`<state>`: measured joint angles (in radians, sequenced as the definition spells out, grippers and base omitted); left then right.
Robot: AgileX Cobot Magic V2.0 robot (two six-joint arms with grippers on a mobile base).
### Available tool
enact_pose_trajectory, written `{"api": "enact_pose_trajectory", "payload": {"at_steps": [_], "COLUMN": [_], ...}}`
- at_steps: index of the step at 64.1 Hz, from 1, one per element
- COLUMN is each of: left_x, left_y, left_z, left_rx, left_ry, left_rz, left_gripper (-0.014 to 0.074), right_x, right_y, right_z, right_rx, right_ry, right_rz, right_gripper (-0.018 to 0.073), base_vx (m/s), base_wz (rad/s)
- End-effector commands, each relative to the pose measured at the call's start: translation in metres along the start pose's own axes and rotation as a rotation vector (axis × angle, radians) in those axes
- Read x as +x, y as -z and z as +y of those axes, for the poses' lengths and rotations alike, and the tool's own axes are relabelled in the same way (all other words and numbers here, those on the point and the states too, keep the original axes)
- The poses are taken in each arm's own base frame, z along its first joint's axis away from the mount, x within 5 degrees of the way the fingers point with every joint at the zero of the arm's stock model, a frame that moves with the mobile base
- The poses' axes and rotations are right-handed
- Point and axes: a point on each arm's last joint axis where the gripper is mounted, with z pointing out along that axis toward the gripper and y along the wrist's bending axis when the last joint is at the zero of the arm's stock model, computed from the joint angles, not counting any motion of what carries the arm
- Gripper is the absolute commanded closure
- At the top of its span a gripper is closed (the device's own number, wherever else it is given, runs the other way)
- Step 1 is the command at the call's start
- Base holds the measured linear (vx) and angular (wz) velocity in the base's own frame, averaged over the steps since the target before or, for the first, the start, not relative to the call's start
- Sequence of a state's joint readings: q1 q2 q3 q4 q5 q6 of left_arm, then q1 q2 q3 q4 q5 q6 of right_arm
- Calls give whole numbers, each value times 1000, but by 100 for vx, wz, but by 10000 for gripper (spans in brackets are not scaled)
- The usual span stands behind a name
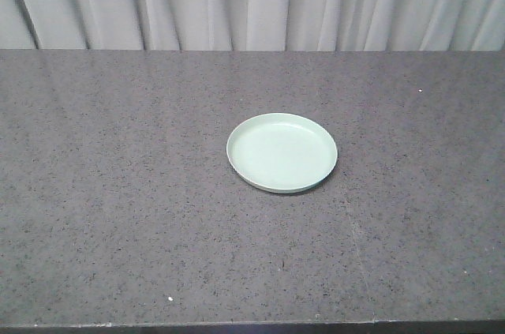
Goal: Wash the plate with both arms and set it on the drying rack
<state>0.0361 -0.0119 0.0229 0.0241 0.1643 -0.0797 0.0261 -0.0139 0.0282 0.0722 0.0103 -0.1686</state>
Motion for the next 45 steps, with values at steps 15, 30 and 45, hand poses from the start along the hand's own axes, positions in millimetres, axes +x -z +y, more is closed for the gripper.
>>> {"api": "enact_pose_trajectory", "payload": {"at_steps": [15,30,45], "left_x": [1,1,1], "left_y": [0,0,0], "left_z": [-1,-1,-1], "left_rx": [14,14,14], "left_ry": [4,4,4], "left_rz": [-62,-62,-62], "left_gripper": [603,603,603], "right_x": [-7,-7,-7], "right_y": [1,1,1], "right_z": [-2,-2,-2], "right_rx": [21,21,21], "right_ry": [6,6,6], "right_rz": [-82,-82,-82], "right_gripper": [563,563,563], "base_vx": [0,0,0], "base_wz": [0,0,0]}}
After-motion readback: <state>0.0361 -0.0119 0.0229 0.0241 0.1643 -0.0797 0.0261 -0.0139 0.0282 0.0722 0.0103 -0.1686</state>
